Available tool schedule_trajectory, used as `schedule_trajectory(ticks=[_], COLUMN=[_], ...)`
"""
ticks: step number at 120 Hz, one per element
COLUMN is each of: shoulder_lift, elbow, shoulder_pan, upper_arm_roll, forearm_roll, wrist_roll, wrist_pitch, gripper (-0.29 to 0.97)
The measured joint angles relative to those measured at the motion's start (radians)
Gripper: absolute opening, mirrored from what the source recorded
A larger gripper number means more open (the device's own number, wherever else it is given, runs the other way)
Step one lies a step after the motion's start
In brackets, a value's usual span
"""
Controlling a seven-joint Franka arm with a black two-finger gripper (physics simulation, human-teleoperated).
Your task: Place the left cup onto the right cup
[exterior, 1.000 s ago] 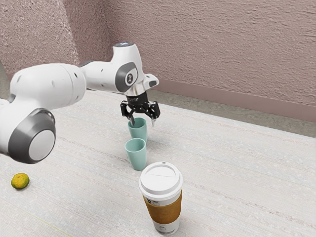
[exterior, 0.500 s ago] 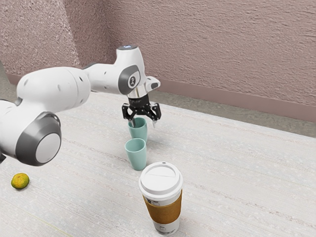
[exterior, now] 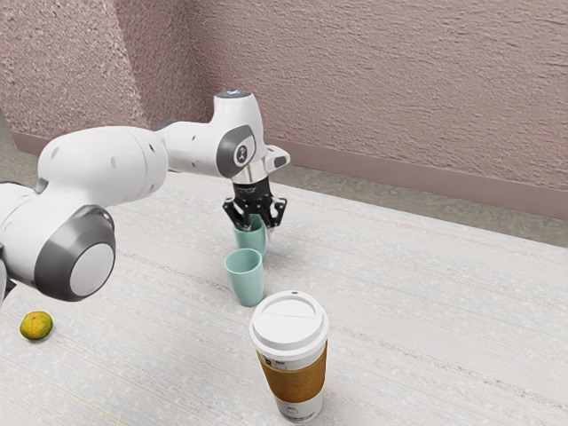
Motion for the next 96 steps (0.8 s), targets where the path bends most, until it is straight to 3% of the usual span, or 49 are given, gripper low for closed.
schedule_trajectory(ticks=[14, 32, 77, 96], shoulder_lift=[-0.001, -0.001, -0.008, -0.044], elbow=[0.000, -0.002, -0.003, 0.008], shoulder_pan=[-0.008, -0.013, -0.023, -0.028], upper_arm_roll=[0.013, 0.018, 0.049, 0.049], forearm_roll=[0.001, 0.002, 0.008, 0.051], wrist_roll=[-0.009, -0.018, -0.035, -0.042], wrist_pitch=[-0.005, -0.011, -0.034, -0.072], gripper=[0.03, -0.05, -0.10, -0.10])
